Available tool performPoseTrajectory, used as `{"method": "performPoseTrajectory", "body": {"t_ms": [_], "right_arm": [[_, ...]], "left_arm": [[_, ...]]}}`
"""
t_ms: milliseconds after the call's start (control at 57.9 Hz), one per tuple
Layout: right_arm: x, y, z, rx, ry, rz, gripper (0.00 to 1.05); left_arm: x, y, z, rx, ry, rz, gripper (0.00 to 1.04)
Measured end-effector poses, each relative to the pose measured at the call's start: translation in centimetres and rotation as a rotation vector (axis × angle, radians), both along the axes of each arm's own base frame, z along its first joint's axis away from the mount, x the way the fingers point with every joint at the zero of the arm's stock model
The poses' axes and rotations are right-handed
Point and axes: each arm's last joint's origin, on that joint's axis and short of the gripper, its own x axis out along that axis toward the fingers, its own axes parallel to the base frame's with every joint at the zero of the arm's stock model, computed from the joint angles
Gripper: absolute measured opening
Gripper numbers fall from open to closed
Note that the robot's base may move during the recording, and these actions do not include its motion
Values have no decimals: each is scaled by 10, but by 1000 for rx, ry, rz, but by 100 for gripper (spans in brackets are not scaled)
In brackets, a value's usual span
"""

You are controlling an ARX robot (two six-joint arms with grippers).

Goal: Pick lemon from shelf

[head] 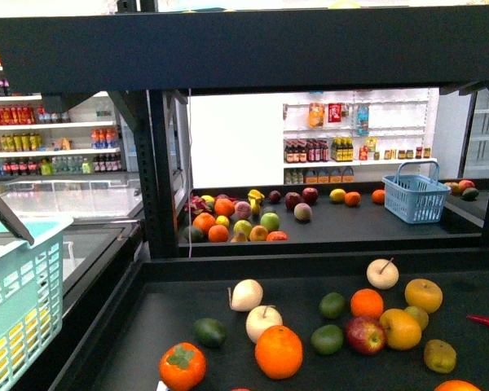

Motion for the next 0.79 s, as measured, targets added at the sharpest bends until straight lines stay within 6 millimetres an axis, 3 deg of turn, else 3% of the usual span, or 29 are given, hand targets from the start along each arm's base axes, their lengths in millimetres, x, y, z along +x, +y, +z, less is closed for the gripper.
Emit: {"method": "performPoseTrajectory", "body": {"t_ms": [535,794], "right_arm": [[0,0,0,0,0,0,97],[0,0,0,0,0,0,97]], "left_arm": [[-11,15,-10,2,21,13,11],[-12,15,-16,21,41,13,59]]}}
